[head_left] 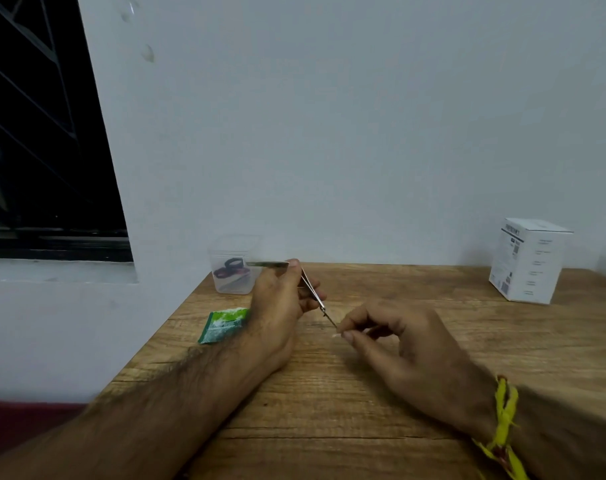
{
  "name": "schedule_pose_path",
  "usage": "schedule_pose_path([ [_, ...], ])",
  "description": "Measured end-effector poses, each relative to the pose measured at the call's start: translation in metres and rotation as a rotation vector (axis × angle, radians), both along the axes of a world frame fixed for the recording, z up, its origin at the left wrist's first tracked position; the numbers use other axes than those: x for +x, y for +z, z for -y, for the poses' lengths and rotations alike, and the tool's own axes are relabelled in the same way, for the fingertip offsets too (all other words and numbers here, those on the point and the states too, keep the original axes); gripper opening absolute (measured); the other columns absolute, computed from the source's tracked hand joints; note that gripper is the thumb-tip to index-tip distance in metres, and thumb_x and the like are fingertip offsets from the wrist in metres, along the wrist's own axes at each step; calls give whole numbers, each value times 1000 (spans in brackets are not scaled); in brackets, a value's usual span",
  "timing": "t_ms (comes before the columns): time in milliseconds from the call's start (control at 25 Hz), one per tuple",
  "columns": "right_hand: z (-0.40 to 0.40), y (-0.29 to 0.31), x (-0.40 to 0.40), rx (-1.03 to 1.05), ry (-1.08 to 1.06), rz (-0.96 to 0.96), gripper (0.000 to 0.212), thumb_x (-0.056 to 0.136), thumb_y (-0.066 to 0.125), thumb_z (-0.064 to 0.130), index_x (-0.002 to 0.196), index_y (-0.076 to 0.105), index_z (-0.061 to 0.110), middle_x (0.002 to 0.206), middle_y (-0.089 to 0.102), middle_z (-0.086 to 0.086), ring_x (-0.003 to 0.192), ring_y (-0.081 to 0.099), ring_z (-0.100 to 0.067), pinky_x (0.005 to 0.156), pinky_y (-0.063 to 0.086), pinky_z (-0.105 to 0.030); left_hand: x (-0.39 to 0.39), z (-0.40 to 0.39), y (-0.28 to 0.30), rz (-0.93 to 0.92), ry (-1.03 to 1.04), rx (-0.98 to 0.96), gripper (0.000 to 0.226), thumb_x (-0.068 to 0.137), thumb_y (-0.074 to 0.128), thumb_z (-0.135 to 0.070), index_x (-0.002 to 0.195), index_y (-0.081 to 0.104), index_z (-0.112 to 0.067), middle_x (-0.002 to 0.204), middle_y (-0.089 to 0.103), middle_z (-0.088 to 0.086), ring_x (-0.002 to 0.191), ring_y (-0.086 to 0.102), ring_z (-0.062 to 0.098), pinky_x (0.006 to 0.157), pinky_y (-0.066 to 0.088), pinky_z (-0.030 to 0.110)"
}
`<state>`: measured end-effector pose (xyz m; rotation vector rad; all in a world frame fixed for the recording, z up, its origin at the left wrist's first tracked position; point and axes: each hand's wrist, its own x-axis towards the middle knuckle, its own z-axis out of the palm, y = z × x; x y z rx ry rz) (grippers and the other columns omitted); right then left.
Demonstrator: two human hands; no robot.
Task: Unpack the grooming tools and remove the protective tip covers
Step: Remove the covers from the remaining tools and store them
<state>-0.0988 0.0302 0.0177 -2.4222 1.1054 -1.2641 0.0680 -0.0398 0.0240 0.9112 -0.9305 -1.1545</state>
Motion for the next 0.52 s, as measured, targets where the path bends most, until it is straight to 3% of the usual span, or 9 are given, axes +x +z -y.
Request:
schedule_pose_path([
  [80,-1,-1,1,-42,13,-10,10,90,70,17,93,74,26,89,71,18,89,68,-5,75,54,-20,2,1,3,-45,-15,29,19,107,43,-14,101,55,-3,77,62,10,63,63,21,58,50,29],
  [160,4,-1,-4,-75,-67,148,12,90,71,16,93,74,26,88,71,17,88,69,-5,73,56,-21,0,-2,4,-68,-110,34,20,107,42,-12,97,57,-3,75,62,10,60,62,18,60,48,30],
  [360,22,-1,-19,-29,-303,484,8,90,70,19,89,74,26,84,72,12,83,68,-8,69,60,-33,-8,-15,-1,36,-542,16,27,108,40,-14,127,57,-5,83,72,11,65,66,20,60,53,29],
  [520,30,2,-24,-141,-376,472,6,90,70,14,89,72,20,85,69,10,81,65,-4,61,54,-21,-9,-20,-1,70,-758,13,35,104,45,-12,137,57,-10,85,69,11,64,65,20,51,50,25],
])
